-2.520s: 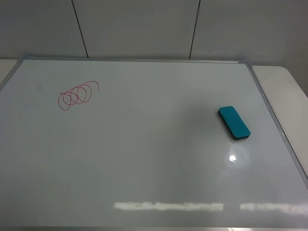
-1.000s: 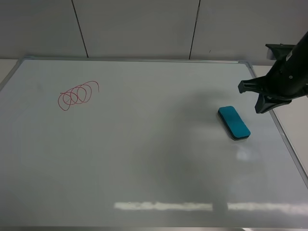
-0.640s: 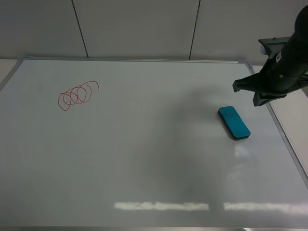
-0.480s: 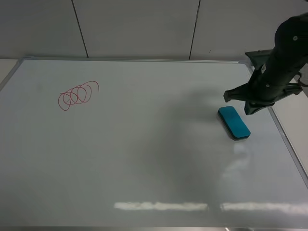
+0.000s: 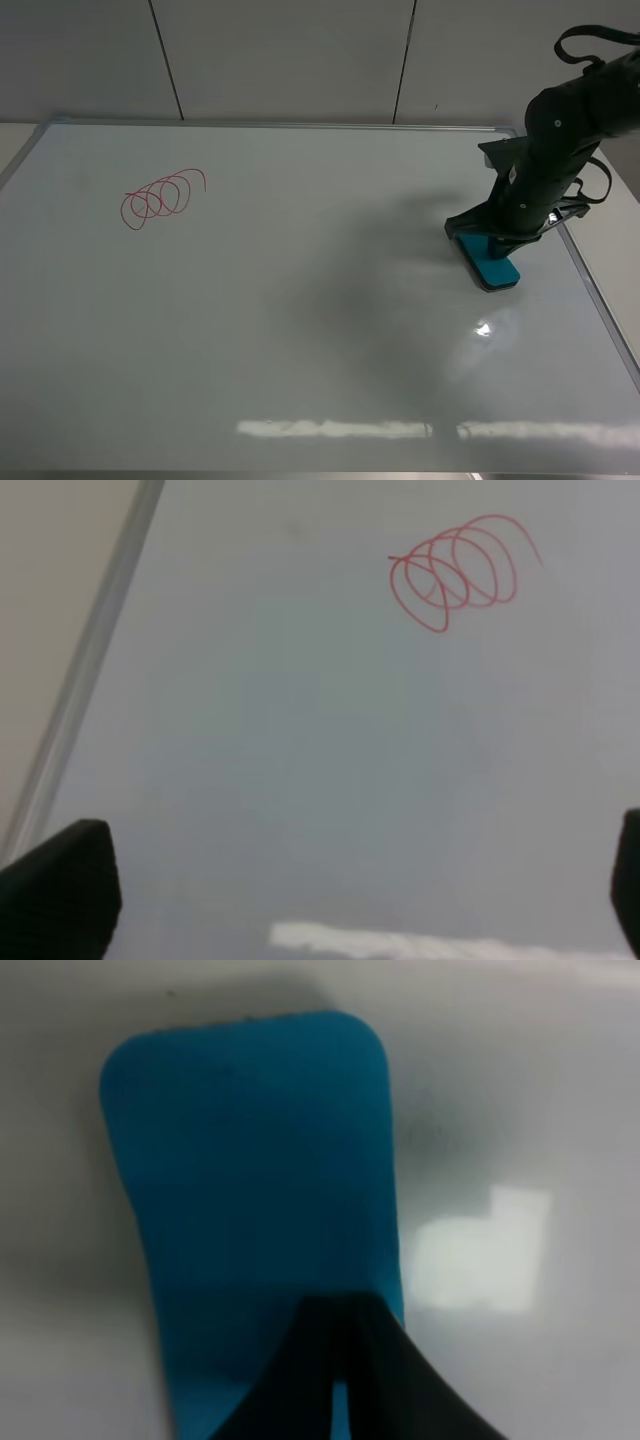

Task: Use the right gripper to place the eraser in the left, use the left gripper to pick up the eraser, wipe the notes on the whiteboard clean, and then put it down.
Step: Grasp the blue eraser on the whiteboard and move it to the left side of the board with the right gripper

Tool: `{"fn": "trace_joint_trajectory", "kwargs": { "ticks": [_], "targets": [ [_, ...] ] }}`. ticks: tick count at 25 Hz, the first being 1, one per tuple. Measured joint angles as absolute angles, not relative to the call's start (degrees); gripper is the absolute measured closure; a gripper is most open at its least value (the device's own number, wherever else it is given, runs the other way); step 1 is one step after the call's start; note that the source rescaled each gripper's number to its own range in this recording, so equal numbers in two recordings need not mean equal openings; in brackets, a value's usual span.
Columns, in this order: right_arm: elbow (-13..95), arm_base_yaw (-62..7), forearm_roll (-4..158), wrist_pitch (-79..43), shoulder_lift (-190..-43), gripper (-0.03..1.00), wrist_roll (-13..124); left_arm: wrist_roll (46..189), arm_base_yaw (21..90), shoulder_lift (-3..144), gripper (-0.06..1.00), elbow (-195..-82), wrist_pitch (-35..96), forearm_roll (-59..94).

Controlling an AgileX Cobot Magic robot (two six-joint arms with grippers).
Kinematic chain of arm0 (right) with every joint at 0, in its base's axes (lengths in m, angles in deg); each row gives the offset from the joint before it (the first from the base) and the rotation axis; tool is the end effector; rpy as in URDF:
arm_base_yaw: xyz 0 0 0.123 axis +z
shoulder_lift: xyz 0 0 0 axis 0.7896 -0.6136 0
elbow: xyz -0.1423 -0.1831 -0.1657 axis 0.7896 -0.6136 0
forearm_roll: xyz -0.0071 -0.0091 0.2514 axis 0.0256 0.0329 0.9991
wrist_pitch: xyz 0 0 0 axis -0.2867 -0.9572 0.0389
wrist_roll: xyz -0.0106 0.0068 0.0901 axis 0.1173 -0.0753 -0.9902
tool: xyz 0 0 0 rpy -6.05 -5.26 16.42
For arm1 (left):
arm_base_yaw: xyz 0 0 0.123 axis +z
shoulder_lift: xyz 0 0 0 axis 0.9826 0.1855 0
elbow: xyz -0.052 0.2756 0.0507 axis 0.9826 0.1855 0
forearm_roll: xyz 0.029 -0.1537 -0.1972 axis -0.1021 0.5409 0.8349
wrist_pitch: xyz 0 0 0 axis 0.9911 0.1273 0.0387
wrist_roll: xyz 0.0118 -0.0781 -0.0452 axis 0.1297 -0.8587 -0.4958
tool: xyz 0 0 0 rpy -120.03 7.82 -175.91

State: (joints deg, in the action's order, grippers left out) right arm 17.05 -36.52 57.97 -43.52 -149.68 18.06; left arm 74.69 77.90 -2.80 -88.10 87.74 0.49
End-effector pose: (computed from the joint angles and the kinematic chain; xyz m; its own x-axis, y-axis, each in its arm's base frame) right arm 0.3163 0.0783 0.1324 -0.9668 -0.1686 -0.1919 -0.1542 0.9841 -0.0878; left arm -0.0065 0.0051 0.2788 -0.4393 -0.1130 -0.8912 -0.0788 0.9931 -0.0870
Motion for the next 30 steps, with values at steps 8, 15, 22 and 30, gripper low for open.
{"fn": "trace_joint_trajectory", "kwargs": {
  "ticks": [8, 15, 22, 30],
  "targets": [
    [17.43, -27.94, 65.57, -36.63, -150.47, 0.97, 18.45, 74.69, 77.9, -2.8, -0.05, -88.1, 87.74, 0.49],
    [19.08, -16.28, 77.73, -30.1, -153.51, 0.97, 18.49, 74.69, 77.9, -2.8, -0.05, -88.1, 87.74, 0.49],
    [29.95, -7.1, 86.17, -29.56, -161.75, 0.97, 18.49, 74.69, 77.9, -2.8, -0.05, -88.1, 87.74, 0.49],
    [49.5, -0.95, 96.17, -33.18, -173.57, 0.97, 18.44, 74.69, 77.9, -2.8, -0.05, -88.1, 87.74, 0.49]
  ]
}}
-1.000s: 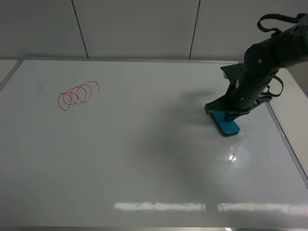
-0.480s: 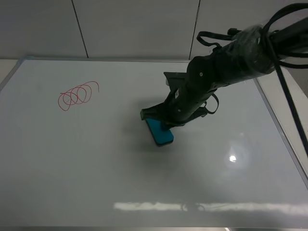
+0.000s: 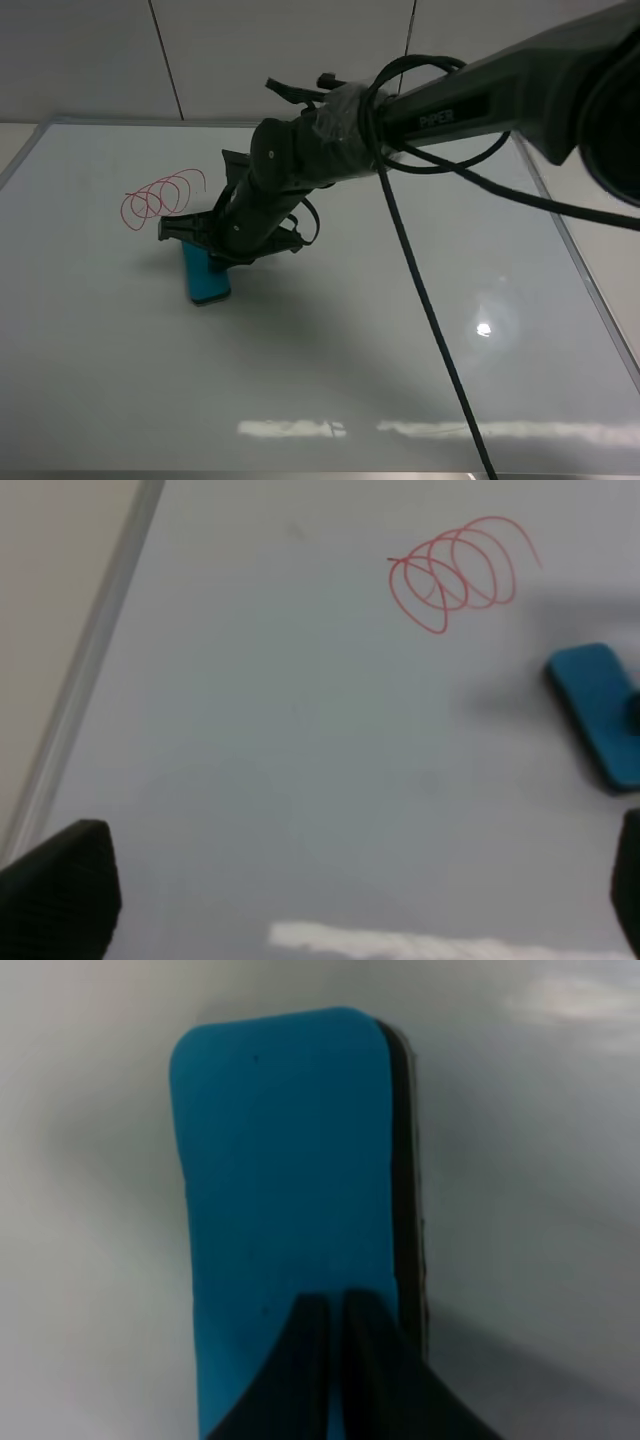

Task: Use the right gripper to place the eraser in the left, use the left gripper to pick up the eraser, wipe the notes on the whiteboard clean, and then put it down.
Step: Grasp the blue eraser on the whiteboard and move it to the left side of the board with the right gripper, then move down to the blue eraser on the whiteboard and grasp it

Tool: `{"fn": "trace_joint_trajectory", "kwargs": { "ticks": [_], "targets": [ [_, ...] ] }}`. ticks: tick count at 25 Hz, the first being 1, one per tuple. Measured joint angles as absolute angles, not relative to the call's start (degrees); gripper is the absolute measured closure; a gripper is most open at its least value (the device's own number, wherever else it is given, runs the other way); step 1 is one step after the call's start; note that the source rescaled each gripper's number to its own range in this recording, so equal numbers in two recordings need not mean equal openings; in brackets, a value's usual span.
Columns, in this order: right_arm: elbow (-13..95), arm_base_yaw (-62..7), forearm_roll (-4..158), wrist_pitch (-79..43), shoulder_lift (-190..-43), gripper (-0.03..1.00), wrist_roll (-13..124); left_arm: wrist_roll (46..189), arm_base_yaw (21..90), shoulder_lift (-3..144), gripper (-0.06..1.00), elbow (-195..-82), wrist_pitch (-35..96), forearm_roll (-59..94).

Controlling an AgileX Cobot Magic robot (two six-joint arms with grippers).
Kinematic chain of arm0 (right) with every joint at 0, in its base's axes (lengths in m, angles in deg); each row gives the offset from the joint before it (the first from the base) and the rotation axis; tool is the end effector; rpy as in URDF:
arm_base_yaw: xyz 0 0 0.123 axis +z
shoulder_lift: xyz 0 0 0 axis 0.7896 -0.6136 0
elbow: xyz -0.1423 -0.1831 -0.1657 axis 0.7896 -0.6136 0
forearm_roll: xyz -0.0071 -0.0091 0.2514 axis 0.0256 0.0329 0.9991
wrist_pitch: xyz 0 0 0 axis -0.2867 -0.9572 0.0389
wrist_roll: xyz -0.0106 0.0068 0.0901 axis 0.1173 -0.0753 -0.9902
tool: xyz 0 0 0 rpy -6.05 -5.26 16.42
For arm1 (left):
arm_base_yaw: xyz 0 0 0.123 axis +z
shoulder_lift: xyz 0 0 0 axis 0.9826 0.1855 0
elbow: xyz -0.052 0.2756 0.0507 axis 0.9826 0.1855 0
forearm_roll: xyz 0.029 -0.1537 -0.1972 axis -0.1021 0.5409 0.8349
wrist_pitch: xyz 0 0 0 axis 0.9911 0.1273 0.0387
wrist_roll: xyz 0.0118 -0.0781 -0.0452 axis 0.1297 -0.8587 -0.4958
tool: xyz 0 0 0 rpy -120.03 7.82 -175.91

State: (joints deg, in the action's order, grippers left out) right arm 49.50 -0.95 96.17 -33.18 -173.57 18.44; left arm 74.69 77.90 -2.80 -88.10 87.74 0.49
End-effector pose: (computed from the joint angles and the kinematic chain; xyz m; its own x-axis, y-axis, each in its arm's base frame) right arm 0.2828 0.3796 0.1061 -0.9384 -0.1731 -0.2989 -0.3000 0.8375 0.4567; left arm -0.0065 0.0051 0.2788 -0.4393 -0.1130 -0.8912 -0.0788 0.9931 -0.0870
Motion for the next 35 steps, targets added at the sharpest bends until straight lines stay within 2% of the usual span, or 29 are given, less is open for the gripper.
{"fn": "trace_joint_trajectory", "kwargs": {
  "ticks": [7, 12, 13, 17, 22, 27, 35],
  "targets": [
    [68.39, 3.25, 102.06, -36.36, -184.19, 0.94, 17.21, 74.69, 77.9, -2.8, -0.05, -88.1, 87.74, 0.49],
    [76.48, 4.81, 104.82, -37.43, -189.13, 0.85, 12.56, 74.69, 77.9, -2.8, -0.05, -88.1, 87.74, 0.49],
    [79.99, 5.02, 106.87, -38.0, -190.71, 0.79, 10.67, 74.69, 77.9, -2.8, -0.05, -88.1, 87.74, 0.49],
    [81.6, 5.09, 108.17, -38.48, -191.53, 0.72, 10.01, 74.69, 77.9, -2.8, -0.05, -88.1, 87.74, 0.49],
    [81.85, 5.31, 105.98, -39.12, -191.28, 0.71, 10.12, 74.69, 77.9, -2.8, -0.05, -88.1, 87.74, 0.49],
    [81.56, 5.46, 96.33, -44.44, -187.53, 0.7, 10.12, 74.69, 77.9, -2.8, -0.05, -88.1, 87.74, 0.49],
    [81.38, 4.46, 77.35, -44.8, -174.36, 0.7, 10.17, 74.69, 77.9, -2.8, -0.05, -88.1, 87.74, 0.49]
  ]
}}
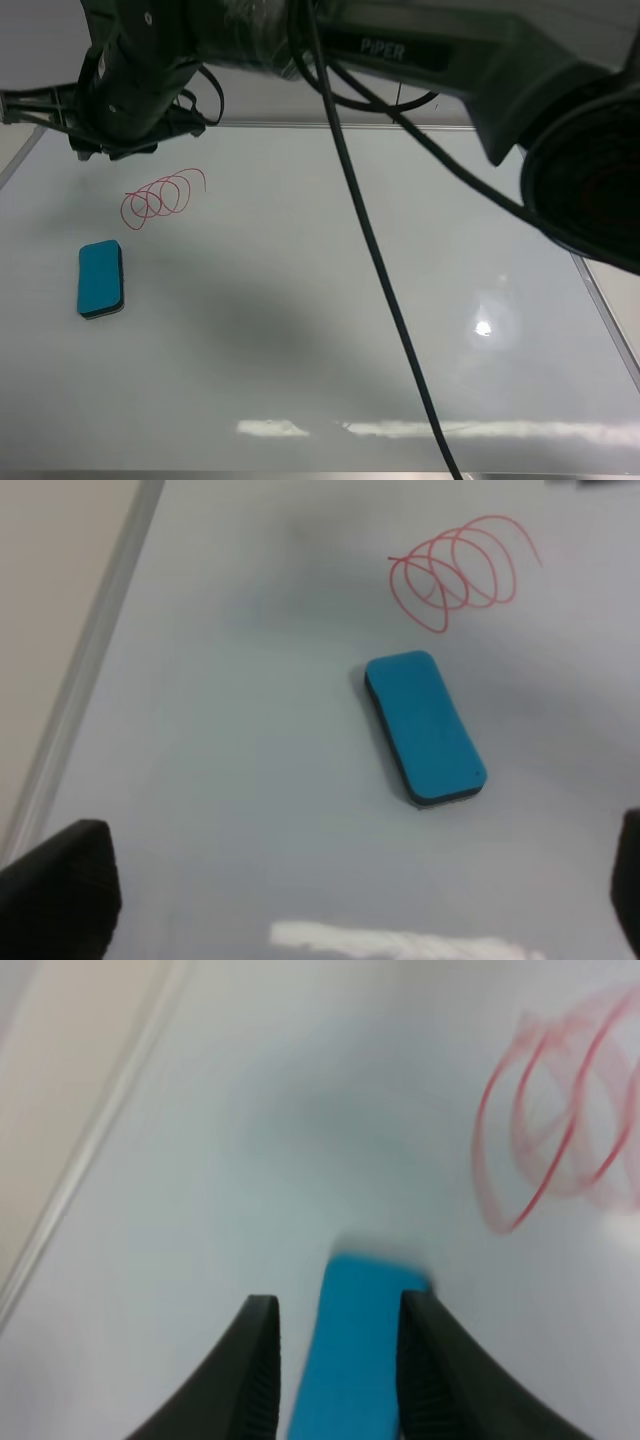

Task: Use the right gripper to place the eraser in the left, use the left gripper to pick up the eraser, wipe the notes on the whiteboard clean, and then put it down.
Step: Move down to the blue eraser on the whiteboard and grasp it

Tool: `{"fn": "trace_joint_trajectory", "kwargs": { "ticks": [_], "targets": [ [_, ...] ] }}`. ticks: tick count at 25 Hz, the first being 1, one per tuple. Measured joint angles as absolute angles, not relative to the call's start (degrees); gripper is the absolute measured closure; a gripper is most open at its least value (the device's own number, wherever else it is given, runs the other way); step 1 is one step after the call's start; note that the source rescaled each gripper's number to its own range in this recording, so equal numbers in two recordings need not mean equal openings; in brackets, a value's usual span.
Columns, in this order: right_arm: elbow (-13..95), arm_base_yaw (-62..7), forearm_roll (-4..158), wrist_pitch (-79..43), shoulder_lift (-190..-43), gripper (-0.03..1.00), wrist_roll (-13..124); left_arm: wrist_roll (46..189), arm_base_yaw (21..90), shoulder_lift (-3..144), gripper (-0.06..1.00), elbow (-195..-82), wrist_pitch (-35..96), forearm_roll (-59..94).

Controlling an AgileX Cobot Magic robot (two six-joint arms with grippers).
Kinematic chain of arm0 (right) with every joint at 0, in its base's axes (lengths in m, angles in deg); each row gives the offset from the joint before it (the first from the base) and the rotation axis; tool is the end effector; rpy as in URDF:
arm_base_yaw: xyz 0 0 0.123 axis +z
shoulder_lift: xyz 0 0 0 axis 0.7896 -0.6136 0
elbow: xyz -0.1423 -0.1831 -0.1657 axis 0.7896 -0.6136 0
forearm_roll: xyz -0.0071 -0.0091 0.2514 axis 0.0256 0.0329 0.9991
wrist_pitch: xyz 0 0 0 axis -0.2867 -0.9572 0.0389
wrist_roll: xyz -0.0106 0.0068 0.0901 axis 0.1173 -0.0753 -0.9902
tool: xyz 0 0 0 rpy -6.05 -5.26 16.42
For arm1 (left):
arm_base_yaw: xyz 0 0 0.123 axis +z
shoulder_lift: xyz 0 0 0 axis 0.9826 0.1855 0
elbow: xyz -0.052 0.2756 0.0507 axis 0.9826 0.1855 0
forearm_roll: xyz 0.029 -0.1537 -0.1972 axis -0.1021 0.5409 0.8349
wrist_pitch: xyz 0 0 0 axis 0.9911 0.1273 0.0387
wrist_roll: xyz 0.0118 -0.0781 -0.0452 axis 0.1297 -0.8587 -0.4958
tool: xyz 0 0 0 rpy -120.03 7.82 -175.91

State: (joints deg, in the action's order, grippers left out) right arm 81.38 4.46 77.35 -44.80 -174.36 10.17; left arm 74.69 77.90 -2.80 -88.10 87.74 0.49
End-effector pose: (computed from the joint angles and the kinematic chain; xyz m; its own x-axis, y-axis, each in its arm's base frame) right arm 0.2873 0.4504 0.2493 -0.7423 -0.2382 -0.6263 -0.5781 0.7003 0.4188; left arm -0.0065 0.0051 0.2788 -0.4393 -0.1130 -0.8912 -0.0788 0.9931 -0.0870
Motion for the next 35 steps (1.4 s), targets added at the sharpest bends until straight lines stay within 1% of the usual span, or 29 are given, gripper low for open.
{"fn": "trace_joint_trajectory", "kwargs": {
  "ticks": [6, 12, 16, 19, 23, 26, 27, 28, 29, 30, 32, 33, 35],
  "targets": [
    [81.38, 4.21, 61.2, -50.53, -166.34, 0.7, 10.17, 74.69, 77.9, -2.8, -0.05, -88.1, 87.74, 0.49],
    [81.28, 2.98, 54.34, -56.25, -162.74, 0.7, 11.7, 74.69, 77.9, -2.8, -0.05, -88.1, 87.74, 0.49],
    [76.09, 0.37, 52.89, -56.37, -158.31, 0.7, 17.3, 74.69, 77.9, -2.8, -0.05, -88.1, 87.74, 0.49],
    [71.05, -2.52, 52.27, -54.18, -154.92, 0.7, 18.02, 74.69, 77.9, -2.8, -0.05, -88.1, 87.74, 0.49],
    [61.69, -7.32, 51.79, -51.0, -148.04, 0.7, 18.09, 74.69, 77.9, -2.8, -0.05, -88.1, 87.74, 0.49],
    [53.72, -10.76, 51.72, -48.21, -142.16, 0.67, 18.09, 74.69, 77.9, -2.8, -0.05, -88.1, 87.74, 0.49],
    [50.7, -11.78, 51.72, -47.18, -140.33, 0.64, 18.09, 74.69, 77.9, -2.8, -0.05, -88.1, 87.74, 0.49],
    [47.09, -13.11, 51.72, -46.09, -138.07, 0.58, 18.09, 74.69, 77.9, -2.8, -0.05, -88.1, 87.74, 0.49],
    [44.5, -14.54, 51.72, -45.19, -135.84, 0.51, 18.09, 74.69, 77.9, -2.8, -0.05, -88.1, 87.74, 0.49],
    [41.93, -15.8, 51.72, -44.46, -133.95, 0.43, 18.09, 74.69, 77.9, -2.8, -0.05, -88.1, 87.74, 0.49],
    [35.91, -18.62, 51.67, -42.92, -129.4, 0.2, 18.09, 74.69, 77.9, -2.8, -0.05, -88.1, 87.74, 0.49],
    [33.13, -20.47, 51.67, -41.92, -127.12, 0.1, 18.09, 74.69, 77.9, -2.8, -0.05, -88.1, 87.74, 0.49],
    [28.64, -23.21, 51.62, -40.83, -122.9, 0.02, 18.09, 74.69, 77.9, -2.8, -0.05, -88.1, 87.74, 0.49]
  ]
}}
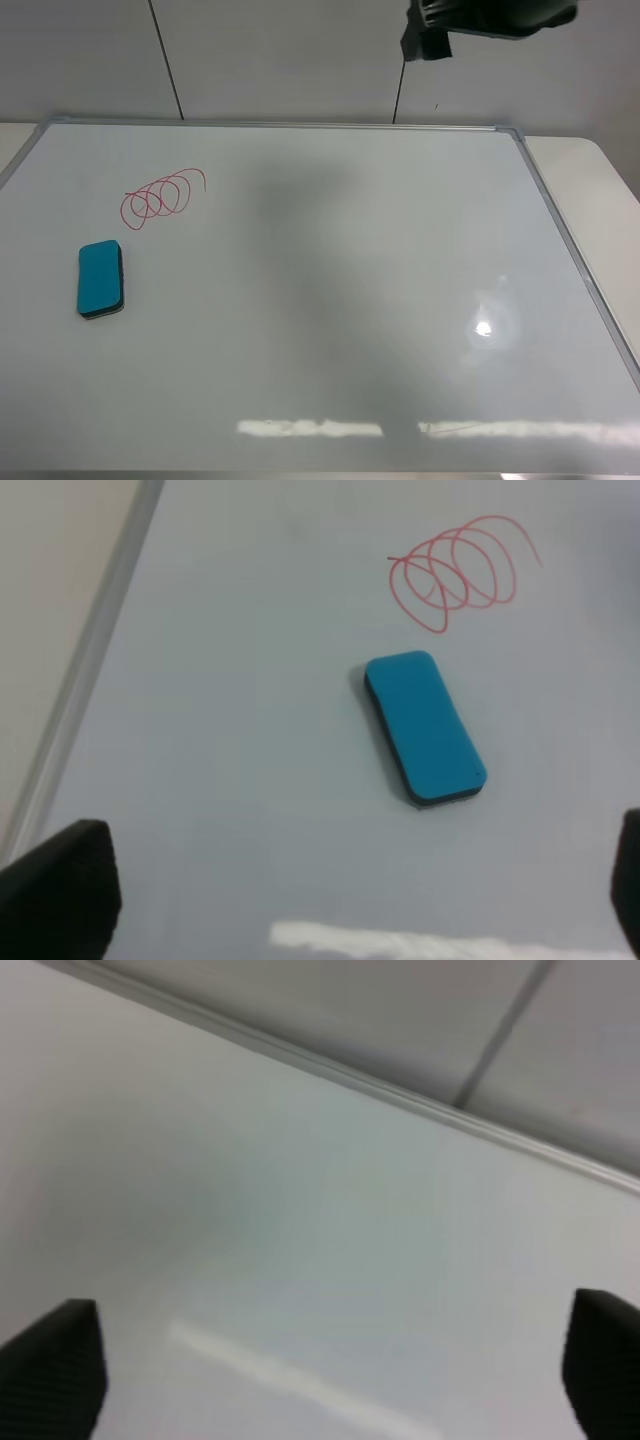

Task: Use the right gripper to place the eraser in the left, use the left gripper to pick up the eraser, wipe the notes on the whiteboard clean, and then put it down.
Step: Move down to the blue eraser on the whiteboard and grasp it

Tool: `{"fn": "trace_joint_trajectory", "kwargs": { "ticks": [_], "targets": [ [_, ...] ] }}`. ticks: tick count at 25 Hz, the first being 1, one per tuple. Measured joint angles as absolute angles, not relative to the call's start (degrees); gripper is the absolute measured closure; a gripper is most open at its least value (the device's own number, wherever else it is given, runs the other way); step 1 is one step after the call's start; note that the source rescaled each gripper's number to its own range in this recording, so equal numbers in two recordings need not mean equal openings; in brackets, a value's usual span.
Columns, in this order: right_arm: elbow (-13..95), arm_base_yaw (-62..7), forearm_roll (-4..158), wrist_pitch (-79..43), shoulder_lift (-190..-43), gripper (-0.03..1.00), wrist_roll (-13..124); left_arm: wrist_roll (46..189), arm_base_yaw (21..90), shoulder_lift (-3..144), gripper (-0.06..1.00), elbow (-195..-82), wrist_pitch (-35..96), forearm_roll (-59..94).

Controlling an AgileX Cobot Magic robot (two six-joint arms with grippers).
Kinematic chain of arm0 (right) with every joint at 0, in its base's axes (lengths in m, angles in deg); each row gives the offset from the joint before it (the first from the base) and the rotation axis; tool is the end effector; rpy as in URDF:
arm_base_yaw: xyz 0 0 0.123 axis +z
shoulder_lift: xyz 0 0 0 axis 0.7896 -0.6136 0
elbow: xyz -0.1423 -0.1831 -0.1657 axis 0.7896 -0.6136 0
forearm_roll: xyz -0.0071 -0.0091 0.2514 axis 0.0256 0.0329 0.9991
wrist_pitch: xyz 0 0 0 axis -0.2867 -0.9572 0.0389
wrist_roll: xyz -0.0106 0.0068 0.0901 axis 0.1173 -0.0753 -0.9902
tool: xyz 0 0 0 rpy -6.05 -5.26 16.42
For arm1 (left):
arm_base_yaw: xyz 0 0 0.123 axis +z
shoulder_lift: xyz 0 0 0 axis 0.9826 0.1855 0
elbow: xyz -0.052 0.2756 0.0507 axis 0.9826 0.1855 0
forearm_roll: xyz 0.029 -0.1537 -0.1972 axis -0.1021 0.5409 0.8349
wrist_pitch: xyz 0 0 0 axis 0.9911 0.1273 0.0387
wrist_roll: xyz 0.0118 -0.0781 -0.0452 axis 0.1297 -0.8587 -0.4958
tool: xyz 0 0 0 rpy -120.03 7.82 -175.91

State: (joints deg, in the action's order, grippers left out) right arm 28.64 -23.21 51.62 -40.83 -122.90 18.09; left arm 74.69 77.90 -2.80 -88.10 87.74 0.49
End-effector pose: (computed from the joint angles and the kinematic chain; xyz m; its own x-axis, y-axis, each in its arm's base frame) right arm 0.2777 0.1371 0.3455 -0.5350 -0.2980 -0.7906 -0.3694 0.9241 -0.0983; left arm -0.0065 0.0051 0.2788 -0.4393 -0.1130 -0.8912 -0.0788 0.9931 -0.0870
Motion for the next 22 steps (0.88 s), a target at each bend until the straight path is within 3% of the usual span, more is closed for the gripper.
{"fn": "trace_joint_trajectory", "kwargs": {
  "ticks": [13, 22],
  "targets": [
    [10.23, -43.87, 51.62, -42.36, -97.65, -0.03, 15.01, 74.69, 77.9, -2.8, -0.05, -88.1, 87.74, 0.49],
    [0.06, -56.32, 51.62, -49.59, -69.24, -0.03, 15.9, 74.69, 77.9, -2.8, -0.05, -88.1, 87.74, 0.49]
  ]
}}
